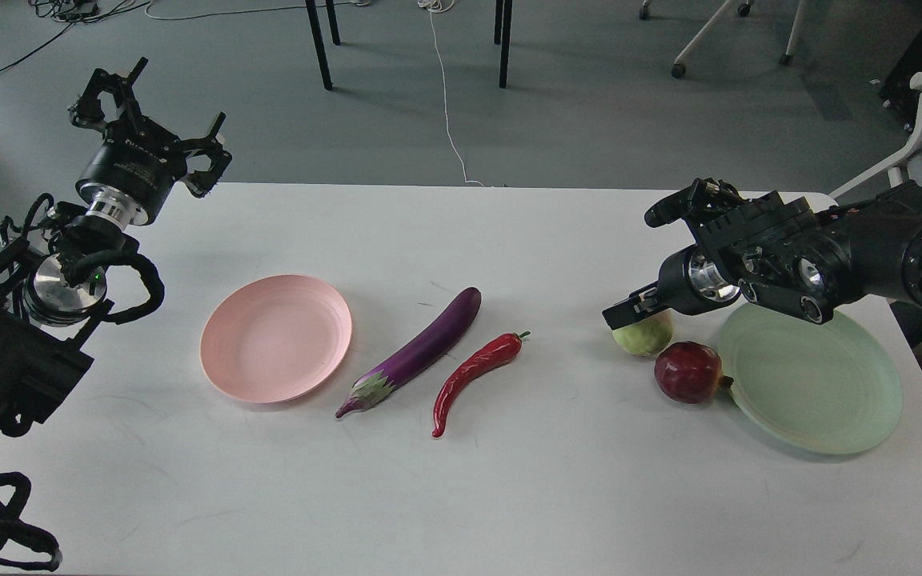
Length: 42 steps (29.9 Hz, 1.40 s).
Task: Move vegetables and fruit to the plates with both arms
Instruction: 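Lower the right gripper and grasp the pale peach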
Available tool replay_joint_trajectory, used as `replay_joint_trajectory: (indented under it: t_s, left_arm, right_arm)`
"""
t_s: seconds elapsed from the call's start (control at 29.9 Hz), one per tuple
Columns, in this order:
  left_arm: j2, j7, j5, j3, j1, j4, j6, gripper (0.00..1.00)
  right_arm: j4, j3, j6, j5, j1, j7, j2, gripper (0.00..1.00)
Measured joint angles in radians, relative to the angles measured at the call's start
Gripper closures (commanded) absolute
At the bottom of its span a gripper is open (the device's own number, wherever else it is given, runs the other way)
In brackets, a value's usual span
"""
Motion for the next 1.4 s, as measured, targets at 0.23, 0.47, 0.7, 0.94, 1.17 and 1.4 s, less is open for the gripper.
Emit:
replay_joint_trajectory:
  t_s: [0.23,0.47,0.7,0.94,1.17,1.4]
  left_arm:
    - [-0.003,-0.001,0.0,0.0,0.0,0.0,0.0,0.01]
    - [0.003,-0.001,0.0,0.0,0.0,0.0,0.0,0.01]
    - [0.006,0.001,0.0,0.0,0.0,-0.001,0.0,0.01]
    - [0.005,0.001,0.0,0.0,0.0,-0.001,0.0,0.01]
    - [0.005,0.001,0.0,0.001,0.0,-0.001,0.0,0.01]
    - [0.008,0.001,0.0,0.002,0.001,-0.001,0.0,0.01]
  right_arm:
    - [0.012,0.0,-0.006,0.01,-0.002,0.0,-0.002,0.07]
    - [0.036,-0.003,0.001,0.01,-0.001,-0.001,-0.019,0.07]
    - [0.042,0.002,0.002,0.009,-0.001,-0.001,-0.046,0.07]
    - [0.057,0.004,0.002,0.007,-0.004,0.0,-0.079,0.03]
    - [0.057,0.046,0.002,0.011,-0.027,0.0,-0.085,0.02]
    - [0.055,0.054,0.003,0.011,-0.029,-0.001,-0.085,0.16]
